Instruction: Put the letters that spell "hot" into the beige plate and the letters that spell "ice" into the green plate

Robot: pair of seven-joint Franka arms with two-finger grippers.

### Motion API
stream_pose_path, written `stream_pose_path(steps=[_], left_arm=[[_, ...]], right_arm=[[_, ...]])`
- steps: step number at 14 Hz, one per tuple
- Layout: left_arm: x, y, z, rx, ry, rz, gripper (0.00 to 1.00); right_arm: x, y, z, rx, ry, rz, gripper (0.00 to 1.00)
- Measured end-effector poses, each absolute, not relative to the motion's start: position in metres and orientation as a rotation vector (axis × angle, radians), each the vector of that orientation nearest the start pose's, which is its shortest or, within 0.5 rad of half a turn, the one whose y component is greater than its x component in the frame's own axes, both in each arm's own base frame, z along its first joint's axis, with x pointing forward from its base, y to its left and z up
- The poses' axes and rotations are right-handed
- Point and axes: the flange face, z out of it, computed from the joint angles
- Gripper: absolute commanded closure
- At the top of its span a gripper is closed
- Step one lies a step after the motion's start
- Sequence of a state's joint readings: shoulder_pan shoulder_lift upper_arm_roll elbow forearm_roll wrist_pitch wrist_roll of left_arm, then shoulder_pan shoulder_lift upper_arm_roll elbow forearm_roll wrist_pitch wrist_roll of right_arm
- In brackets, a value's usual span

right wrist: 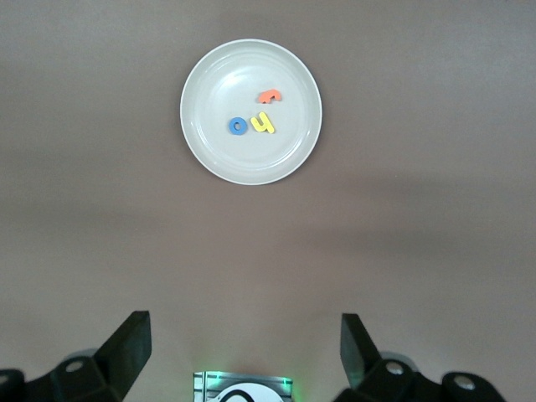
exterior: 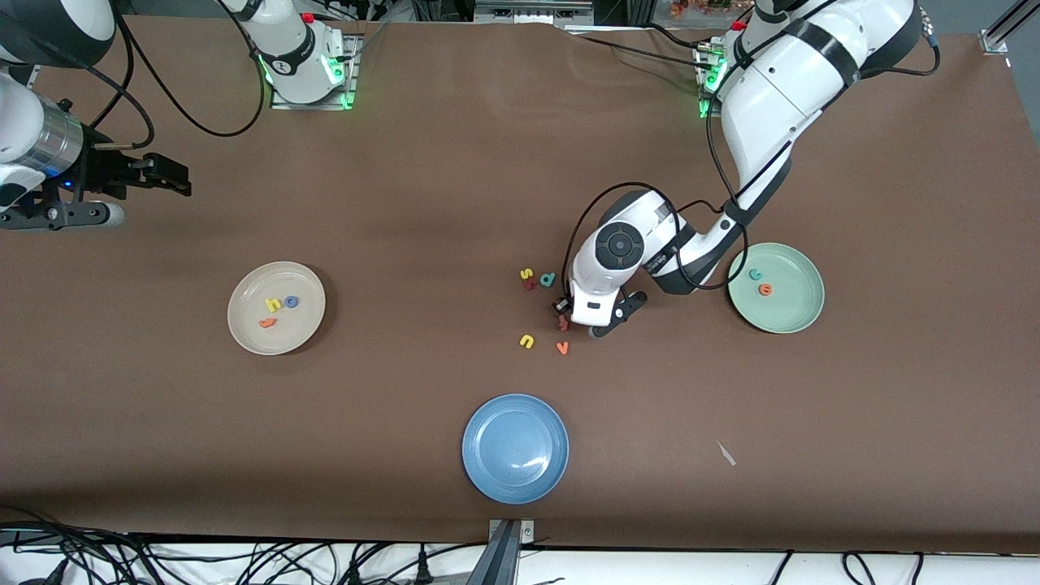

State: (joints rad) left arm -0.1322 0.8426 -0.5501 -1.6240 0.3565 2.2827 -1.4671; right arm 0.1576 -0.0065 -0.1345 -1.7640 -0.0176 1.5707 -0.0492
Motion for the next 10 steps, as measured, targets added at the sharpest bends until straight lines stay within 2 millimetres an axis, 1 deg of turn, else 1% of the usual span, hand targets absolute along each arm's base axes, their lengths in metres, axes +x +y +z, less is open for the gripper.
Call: stream_pose_path(steps=[1,2,4,5,7,8,10], left_arm=[[0.563,-0.382,0.183,-2.964,-1.025,0.233,1.0],[0.567,-0.373,0.194,-2.955,-0.965,0.229,1.0],[0.579,-0.348,0.222,-2.941,-0.839,0.223,1.0],[0.586,-0.332,0.236,-2.935,-0.781,0.22,1.0],[0.599,-0.295,0.262,-2.921,-0.675,0.23,1.0],[0.604,-0.275,0.271,-2.911,-0.623,0.249,1.0],[0.61,-0.238,0.276,-2.882,-0.561,0.308,1.0]], right_arm=[[0.54,0.01,0.538,-3.14,-0.116,0.295,0.0],[0.54,0.01,0.538,-3.14,-0.116,0.294,0.0],[0.54,0.01,0.538,-3.14,-0.116,0.294,0.0],[0.54,0.01,0.538,-3.14,-0.116,0.294,0.0],[0.54,0.01,0.538,-3.14,-0.116,0.293,0.0],[0.54,0.01,0.538,-3.14,-0.116,0.292,0.0],[0.54,0.01,0.538,-3.14,-0.116,0.292,0.0]])
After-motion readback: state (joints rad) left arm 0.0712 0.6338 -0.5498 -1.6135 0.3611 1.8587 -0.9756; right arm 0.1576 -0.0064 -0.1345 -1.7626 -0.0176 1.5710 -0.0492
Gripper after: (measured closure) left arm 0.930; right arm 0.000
